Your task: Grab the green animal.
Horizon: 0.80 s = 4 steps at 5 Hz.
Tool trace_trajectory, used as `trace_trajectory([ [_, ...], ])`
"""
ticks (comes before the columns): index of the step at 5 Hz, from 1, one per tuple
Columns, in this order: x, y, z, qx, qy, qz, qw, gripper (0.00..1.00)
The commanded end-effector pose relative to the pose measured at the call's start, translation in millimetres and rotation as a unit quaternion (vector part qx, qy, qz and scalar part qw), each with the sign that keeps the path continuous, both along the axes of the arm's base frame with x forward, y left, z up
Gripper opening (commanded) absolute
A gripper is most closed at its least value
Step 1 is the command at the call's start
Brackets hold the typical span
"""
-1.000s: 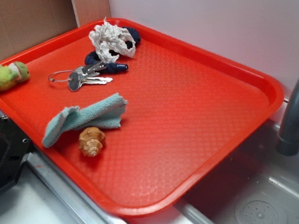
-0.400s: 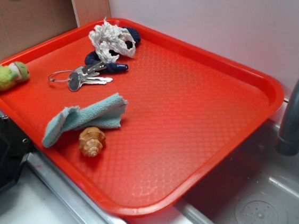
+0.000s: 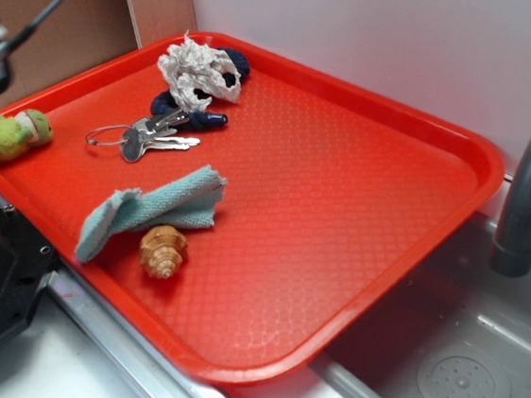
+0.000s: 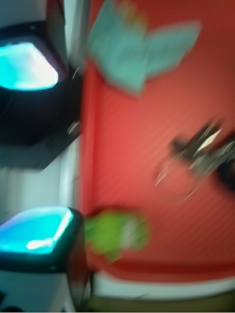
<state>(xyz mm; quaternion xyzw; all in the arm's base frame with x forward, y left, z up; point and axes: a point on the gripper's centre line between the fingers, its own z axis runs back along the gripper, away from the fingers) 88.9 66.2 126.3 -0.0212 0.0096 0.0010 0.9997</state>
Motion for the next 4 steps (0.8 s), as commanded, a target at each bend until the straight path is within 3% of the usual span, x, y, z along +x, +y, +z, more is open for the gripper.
trace_trajectory([
  [1, 1.0, 3.1, 3.0, 0.004, -0.009, 0.004, 1.000, 1.00],
  [2, 1.0, 3.1, 3.0, 0.004, -0.009, 0.004, 1.000, 1.00],
  [3, -10.9, 18.7, -22.4, -0.027, -0.022, -0.009, 0.999, 1.00],
  [4, 2.7, 26.5, -35.5, -0.041, -0.026, -0.012, 0.999, 1.00],
])
